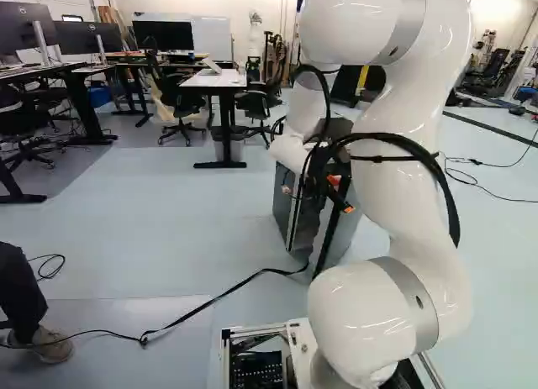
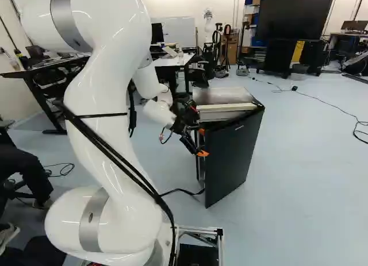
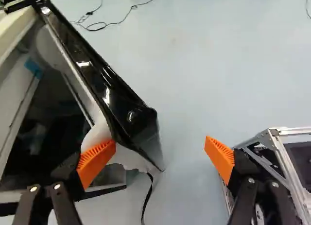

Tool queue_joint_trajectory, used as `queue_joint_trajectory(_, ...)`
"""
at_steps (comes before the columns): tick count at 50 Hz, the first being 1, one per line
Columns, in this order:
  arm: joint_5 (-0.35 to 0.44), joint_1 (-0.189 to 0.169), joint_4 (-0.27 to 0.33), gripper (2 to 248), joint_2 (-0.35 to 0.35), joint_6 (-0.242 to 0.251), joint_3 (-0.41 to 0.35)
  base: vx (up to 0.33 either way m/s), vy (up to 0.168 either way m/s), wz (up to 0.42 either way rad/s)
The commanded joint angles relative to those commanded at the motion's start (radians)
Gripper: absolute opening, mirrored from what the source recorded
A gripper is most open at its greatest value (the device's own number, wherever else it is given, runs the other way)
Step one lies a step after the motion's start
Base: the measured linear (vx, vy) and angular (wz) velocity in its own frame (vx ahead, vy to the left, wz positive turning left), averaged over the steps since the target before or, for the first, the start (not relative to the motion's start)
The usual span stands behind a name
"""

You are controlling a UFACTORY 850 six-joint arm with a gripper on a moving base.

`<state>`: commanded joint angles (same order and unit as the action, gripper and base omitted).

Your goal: Open the fridge door

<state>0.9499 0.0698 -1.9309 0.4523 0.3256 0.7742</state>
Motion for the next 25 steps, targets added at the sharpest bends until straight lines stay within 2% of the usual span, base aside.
queue_joint_trajectory(25, 0.000, -0.080, -0.262, 247, -0.037, 0.000, -0.071, 0.000, 0.000, 0.000)
